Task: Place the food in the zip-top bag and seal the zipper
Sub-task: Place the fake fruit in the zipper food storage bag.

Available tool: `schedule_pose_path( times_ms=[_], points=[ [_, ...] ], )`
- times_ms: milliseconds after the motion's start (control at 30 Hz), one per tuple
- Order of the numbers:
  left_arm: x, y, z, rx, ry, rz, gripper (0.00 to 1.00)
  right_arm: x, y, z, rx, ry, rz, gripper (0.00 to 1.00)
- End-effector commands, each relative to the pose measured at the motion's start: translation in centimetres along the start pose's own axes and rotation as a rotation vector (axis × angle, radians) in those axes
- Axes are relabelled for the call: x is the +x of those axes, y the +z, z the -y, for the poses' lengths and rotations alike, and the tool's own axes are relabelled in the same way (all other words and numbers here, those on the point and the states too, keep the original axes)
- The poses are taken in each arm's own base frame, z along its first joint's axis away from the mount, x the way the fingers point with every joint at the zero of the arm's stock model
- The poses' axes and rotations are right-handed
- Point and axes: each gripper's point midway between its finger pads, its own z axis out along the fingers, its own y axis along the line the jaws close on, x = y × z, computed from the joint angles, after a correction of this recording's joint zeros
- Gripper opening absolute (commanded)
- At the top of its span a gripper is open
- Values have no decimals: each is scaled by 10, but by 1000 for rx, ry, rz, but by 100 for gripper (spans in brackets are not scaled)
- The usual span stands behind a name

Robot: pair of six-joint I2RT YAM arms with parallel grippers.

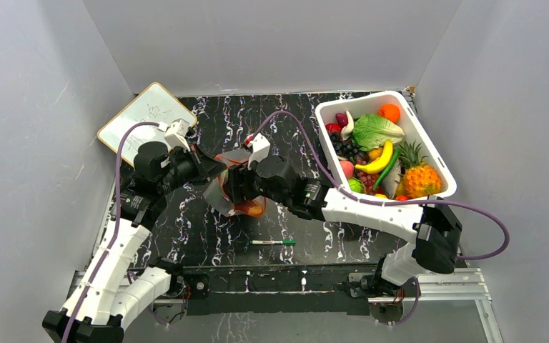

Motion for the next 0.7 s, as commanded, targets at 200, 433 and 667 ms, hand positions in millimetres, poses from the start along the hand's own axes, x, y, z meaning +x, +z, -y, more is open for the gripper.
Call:
schedule_pose_path(
  times_ms=[200, 433, 667],
  points=[
    [-9, -6, 8, 28, 22, 49, 0, -34, -21, -4, 22, -50, 20, 72],
    [-14, -3, -6, -27, 79, 83, 0, -41, -42, -5, 14, -74, -23, 69],
    [-30, 6, -20, -96, 147, 139, 0, -63, -59, 15, 78, -97, -10, 67]
  ],
)
